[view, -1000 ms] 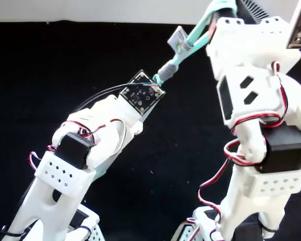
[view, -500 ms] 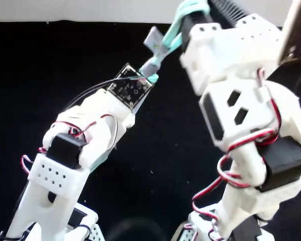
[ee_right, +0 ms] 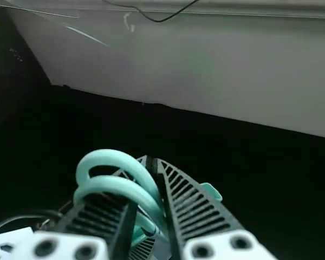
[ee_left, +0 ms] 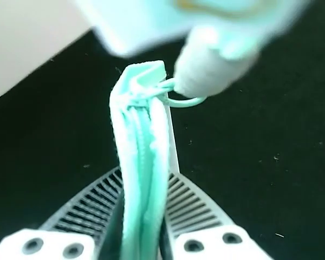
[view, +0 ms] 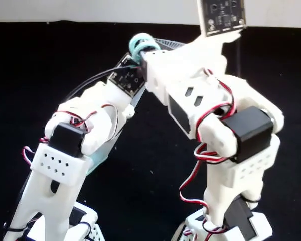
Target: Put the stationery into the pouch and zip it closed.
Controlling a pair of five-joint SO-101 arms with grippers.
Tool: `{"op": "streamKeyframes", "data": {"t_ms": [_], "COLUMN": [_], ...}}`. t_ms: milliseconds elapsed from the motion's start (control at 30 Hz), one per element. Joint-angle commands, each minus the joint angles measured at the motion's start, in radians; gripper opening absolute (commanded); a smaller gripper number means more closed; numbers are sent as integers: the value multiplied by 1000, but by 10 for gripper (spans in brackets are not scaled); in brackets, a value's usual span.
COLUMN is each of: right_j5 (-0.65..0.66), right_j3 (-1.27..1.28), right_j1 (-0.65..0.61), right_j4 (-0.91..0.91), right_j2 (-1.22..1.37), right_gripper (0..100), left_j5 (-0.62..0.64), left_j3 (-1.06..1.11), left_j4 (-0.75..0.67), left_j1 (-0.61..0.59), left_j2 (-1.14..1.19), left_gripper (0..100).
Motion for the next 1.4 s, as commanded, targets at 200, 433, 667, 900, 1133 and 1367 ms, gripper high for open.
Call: {"op": "streamKeyframes", "data": {"t_ms": [200,433,667,900,1133,1367], "right_j5": [-6,-2,0,0,-6,-6], "right_j3": [-45,-130,-137,-139,-139,-180], "right_j1": [283,380,437,437,383,297], "right_j4": [-13,-8,22,19,24,25], "right_j2": [45,47,47,47,45,45], "right_gripper": [6,6,6,6,6,6], "left_j5": [78,78,77,35,-94,-107], "left_j3": [-272,-211,136,257,251,176], "left_j4": [68,60,-158,-66,152,325], "left_j1": [19,93,91,31,-88,-108], "left_j2": [-7,50,61,-2,-136,-308], "left_gripper": [7,7,7,7,7,177]}}
